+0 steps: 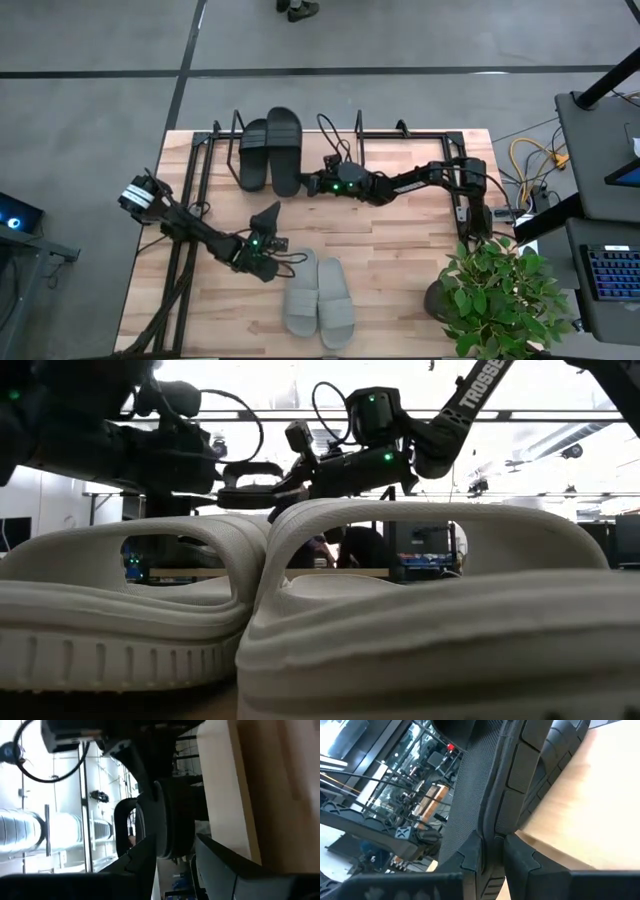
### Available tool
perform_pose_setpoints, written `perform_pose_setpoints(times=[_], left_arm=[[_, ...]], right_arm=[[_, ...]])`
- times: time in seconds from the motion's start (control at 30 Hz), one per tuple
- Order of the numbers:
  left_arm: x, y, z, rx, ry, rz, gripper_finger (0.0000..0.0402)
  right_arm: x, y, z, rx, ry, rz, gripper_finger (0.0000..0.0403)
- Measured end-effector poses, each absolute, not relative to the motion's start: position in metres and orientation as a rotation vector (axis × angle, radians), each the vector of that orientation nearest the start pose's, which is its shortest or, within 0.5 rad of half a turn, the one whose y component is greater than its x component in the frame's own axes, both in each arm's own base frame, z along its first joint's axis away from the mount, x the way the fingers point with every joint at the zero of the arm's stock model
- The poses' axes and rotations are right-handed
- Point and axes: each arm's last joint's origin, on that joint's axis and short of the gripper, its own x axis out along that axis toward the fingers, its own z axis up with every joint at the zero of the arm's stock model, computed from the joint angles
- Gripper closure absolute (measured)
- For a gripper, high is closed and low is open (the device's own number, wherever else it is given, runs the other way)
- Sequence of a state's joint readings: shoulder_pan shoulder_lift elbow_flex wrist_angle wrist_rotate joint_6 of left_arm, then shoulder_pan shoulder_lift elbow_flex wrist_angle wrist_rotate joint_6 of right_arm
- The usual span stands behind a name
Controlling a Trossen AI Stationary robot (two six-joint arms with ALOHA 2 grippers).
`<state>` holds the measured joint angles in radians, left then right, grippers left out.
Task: Pick and place slides into the shelf
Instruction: Put the black slide on the shelf
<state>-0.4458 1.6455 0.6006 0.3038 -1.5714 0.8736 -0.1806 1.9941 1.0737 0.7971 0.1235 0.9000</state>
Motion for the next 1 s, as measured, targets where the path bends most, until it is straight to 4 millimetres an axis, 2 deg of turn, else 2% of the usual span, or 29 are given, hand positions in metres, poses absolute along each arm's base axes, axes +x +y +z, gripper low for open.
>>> perform_pose_setpoints(times=[0.27, 0.63, 0.83, 0.93, 1.0], left_arm=[[0.256, -0.075, 0.14, 1.406, 0.94, 0.9, 0.0282], [0.263, -0.056, 0.142, 1.345, 0.974, 0.967, 0.0282], [0.268, -0.054, 0.147, 1.308, 0.961, 0.997, 0.0282], [0.271, -0.054, 0.151, 1.298, 0.955, 1.004, 0.0292], [0.272, -0.055, 0.152, 1.297, 0.954, 1.006, 0.0313]], right_arm=[[0.415, -0.065, 0.178, 0.884, -0.016, -0.303, 0.0358], [0.415, -0.063, 0.177, 0.876, -0.011, -0.311, 0.0358], [0.415, -0.062, 0.178, 0.875, -0.008, -0.308, 0.0358], [0.415, -0.061, 0.178, 0.875, -0.006, -0.3, 0.0358], [0.415, -0.06, 0.178, 0.876, -0.002, -0.29, 0.0358]])
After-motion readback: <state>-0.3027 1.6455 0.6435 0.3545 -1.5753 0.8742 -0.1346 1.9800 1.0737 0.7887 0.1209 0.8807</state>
